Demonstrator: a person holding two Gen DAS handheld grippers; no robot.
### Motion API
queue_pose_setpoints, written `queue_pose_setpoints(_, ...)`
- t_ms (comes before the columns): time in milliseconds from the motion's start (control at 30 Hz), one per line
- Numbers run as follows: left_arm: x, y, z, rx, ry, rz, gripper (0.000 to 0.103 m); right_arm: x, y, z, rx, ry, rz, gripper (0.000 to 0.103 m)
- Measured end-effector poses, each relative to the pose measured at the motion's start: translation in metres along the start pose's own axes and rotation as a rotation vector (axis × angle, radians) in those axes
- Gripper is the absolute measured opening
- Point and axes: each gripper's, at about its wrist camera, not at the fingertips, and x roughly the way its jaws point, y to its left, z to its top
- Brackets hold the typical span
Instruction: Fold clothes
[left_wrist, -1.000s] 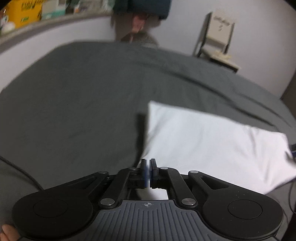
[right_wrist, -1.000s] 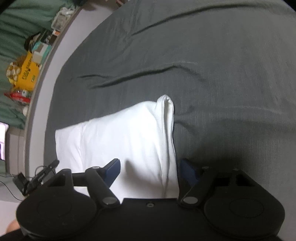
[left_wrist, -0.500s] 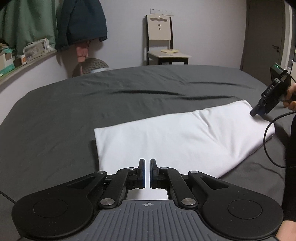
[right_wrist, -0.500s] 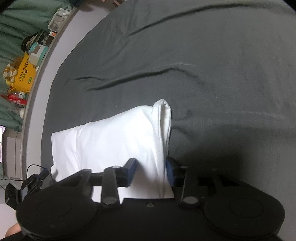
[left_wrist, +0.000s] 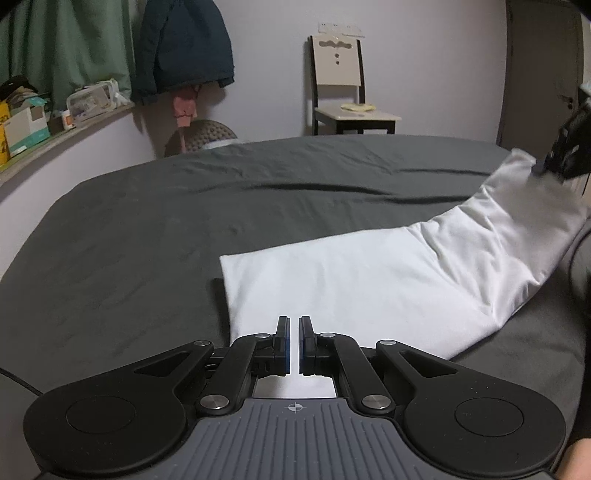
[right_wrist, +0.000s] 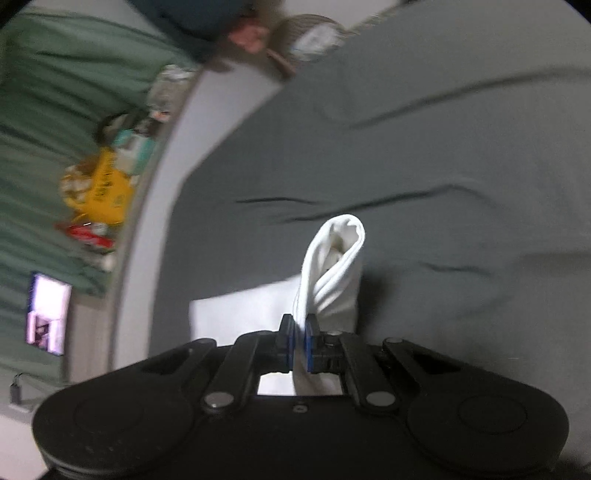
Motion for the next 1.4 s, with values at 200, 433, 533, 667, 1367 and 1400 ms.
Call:
queue_pose_setpoints(200,-0.012,0.006,-0.003,-0.025,-0.051,0.008,0.002,0.015,0.085,0.003,-0.133,0.039,0.107,0.006)
queue_pose_setpoints(433,-0.029,0.022,-0.004,-0.106,-0.130,0.033,0.001,0.081,0.154,0.006,-0.240,0.123,0.153,0.006)
queue_pose_setpoints(533,-0.032,0.029,-0.006,-0.133,-0.147,0.044,0.001,0.112,0.168,0.002,-0.246,0.148,0.159,0.006)
queue_pose_setpoints(667,-0.033,0.036,-0.008,-0.164,-0.159,0.060,0.001,0.157,0.172,-0.008,-0.249,0.196,0.147,0.006)
queue_pose_setpoints(1367,0.000,0.038,-0.010,-0.195,-0.049,0.047,0.001,0.283,0.143,-0.042,-0.233,0.346,0.081,0.031)
queue_pose_setpoints(1400,-0.001,0.035,-0.011,-0.183,-0.051,0.045,0.001,0.280,0.144,-0.040,-0.235,0.344,0.112,0.035)
